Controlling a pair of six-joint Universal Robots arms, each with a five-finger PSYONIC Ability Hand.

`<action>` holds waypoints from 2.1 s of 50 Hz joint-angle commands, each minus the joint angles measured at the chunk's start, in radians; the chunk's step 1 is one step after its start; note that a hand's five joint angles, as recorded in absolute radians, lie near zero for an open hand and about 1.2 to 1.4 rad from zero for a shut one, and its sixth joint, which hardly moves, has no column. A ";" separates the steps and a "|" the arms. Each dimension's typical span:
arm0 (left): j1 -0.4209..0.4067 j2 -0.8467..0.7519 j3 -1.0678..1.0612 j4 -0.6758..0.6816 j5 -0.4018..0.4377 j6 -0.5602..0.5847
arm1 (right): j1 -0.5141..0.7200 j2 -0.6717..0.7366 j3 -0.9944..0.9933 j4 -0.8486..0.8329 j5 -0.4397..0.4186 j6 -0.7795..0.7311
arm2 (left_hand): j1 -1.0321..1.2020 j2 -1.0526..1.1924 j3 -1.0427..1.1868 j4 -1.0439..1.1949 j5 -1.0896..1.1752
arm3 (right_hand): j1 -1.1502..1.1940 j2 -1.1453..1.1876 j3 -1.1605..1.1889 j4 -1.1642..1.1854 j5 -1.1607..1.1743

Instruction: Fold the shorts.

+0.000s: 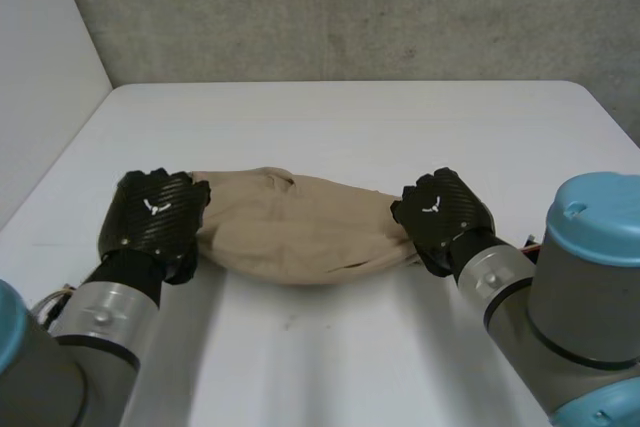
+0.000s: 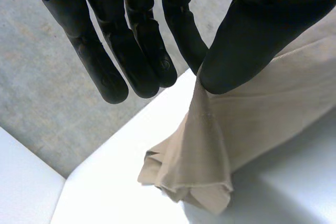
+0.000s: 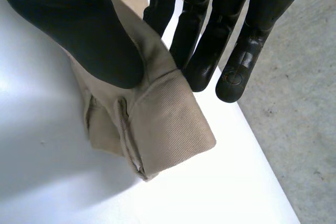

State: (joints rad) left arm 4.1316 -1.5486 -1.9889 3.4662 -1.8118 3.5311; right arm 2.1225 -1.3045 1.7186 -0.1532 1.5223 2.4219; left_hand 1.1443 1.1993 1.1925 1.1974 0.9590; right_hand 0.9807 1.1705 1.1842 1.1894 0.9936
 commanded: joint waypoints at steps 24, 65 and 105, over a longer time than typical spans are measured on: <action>0.010 0.167 0.696 -0.460 0.032 0.103 | -0.035 -0.255 -0.511 0.532 0.048 0.085 | 0.252 0.197 0.204 0.199 0.263 | 0.416 0.226 0.212 0.207 0.228; 0.070 -0.501 1.026 0.435 0.035 0.243 | -0.035 0.169 -0.728 -0.333 0.133 0.091 | 0.252 0.197 0.204 0.199 0.263 | 0.416 0.226 0.212 0.207 0.228; 0.038 -0.349 0.102 0.026 0.032 0.236 | -0.113 0.142 -0.041 0.075 0.047 -0.033 | 0.252 0.197 0.204 0.199 0.263 | 0.416 0.226 0.212 0.207 0.228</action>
State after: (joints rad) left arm 4.1686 -2.0352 -1.8002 3.6694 -1.7770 3.7629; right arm 2.0303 -1.1181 1.5737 -0.1810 1.5738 2.4407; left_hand 1.1438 1.1995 1.1927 1.1977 0.9590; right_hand 0.9807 1.1704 1.2088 1.1936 0.9964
